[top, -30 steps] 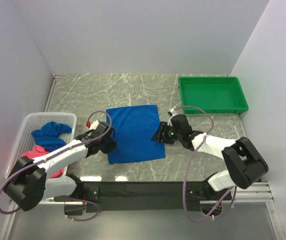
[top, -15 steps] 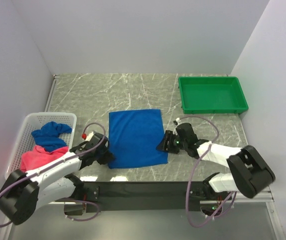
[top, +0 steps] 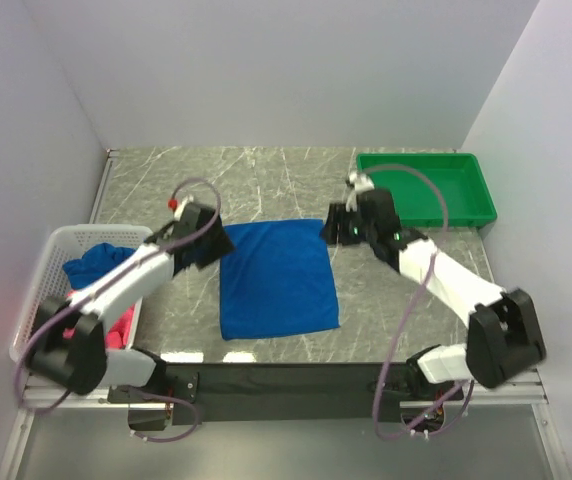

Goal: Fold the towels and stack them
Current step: Fold the towel

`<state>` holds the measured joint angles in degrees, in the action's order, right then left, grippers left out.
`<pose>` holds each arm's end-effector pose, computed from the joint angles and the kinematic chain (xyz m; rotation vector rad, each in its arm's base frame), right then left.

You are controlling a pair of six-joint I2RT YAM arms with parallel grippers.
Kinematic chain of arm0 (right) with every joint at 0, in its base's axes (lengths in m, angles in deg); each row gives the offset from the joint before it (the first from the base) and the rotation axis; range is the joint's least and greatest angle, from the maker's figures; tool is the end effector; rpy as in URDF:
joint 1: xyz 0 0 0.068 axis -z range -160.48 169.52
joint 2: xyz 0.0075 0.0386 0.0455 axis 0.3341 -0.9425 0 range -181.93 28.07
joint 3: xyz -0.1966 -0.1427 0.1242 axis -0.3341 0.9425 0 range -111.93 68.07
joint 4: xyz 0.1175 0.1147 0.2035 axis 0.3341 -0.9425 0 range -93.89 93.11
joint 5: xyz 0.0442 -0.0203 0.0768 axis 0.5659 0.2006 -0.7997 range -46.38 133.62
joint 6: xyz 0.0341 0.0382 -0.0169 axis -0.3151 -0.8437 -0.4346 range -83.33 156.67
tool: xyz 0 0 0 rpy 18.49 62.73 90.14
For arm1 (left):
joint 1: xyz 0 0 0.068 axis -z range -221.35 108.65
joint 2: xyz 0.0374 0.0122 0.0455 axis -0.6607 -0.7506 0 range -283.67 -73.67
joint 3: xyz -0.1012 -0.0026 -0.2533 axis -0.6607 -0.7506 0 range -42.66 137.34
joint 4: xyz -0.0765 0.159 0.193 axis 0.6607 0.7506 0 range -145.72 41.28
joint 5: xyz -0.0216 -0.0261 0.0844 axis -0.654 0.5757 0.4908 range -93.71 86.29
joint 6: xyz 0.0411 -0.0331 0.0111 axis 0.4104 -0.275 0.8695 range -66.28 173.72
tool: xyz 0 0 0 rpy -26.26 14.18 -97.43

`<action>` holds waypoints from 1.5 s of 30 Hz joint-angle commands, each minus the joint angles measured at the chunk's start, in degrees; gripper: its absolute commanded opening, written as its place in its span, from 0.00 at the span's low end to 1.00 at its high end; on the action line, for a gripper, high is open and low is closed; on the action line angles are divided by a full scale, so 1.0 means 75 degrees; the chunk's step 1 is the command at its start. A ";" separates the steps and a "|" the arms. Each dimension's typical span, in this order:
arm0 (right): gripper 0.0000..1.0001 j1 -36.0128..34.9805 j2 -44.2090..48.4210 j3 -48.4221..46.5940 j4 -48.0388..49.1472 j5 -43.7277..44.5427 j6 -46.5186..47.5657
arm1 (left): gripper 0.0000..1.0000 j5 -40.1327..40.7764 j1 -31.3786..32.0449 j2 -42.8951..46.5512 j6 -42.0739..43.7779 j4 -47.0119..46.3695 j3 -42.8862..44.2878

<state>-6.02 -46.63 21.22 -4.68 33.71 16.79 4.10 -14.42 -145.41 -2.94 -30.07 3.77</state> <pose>0.2532 0.1279 0.2433 -0.2114 2.2446 0.6268 0.2281 -0.1105 0.2288 -0.7017 2.4076 -0.4649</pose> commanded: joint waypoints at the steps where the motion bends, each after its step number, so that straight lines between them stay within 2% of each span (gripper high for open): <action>1: 0.61 0.0335 -0.1250 -0.1414 -0.0553 0.0337 0.2143 | 0.64 0.0189 -0.0638 -0.1271 0.2243 -0.0221 0.1083; 3: 0.62 0.0452 -0.1792 -0.2305 -0.0963 0.0209 0.3022 | 0.68 0.0317 -0.0791 -0.1984 0.3274 -0.0127 0.1869; 5: 0.62 0.0557 -0.2518 -0.3158 -0.1396 -0.0259 0.3504 | 0.78 0.0352 -0.0966 -0.2420 0.4244 -0.0010 0.2581; 7: 0.63 0.0686 -0.3126 -0.3618 -0.1608 -0.0714 0.4101 | 0.83 0.0237 -0.1118 -0.3030 0.4764 0.0130 0.3029; 13: 0.63 0.0768 -0.4837 -0.5458 -0.3037 -0.1291 0.5567 | 0.76 -0.0582 -0.1541 -0.4354 0.6158 0.0201 0.4505; 16: 0.63 0.0792 -0.5518 -0.6138 -0.3542 -0.1350 0.6025 | 0.76 -0.0924 -0.1564 -0.4870 0.6511 0.0283 0.4835; 20: 0.61 0.0815 -0.6141 -0.6969 -0.4069 -0.1560 0.6470 | 0.77 -0.1428 -0.1564 -0.5303 0.6863 0.0236 0.5058; 26: 0.59 0.0815 -0.6938 -0.7944 -0.4574 -0.1714 0.6612 | 0.74 -0.1545 -0.1564 -0.5762 0.6934 0.0248 0.5434; 35: 0.50 0.0804 -0.7606 -0.8588 -0.5112 -0.1702 0.6693 | 0.71 -0.1604 -0.1564 -0.5914 0.7051 0.0319 0.5539; 45: 0.43 0.0780 -0.7841 -0.8495 -0.5043 -0.1398 0.6658 | 0.68 -0.1710 -0.1576 -0.5926 0.7016 0.0377 0.5539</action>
<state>-0.40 -104.84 -41.44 -41.51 21.84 66.21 -7.40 -26.28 -189.78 48.60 -27.17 43.14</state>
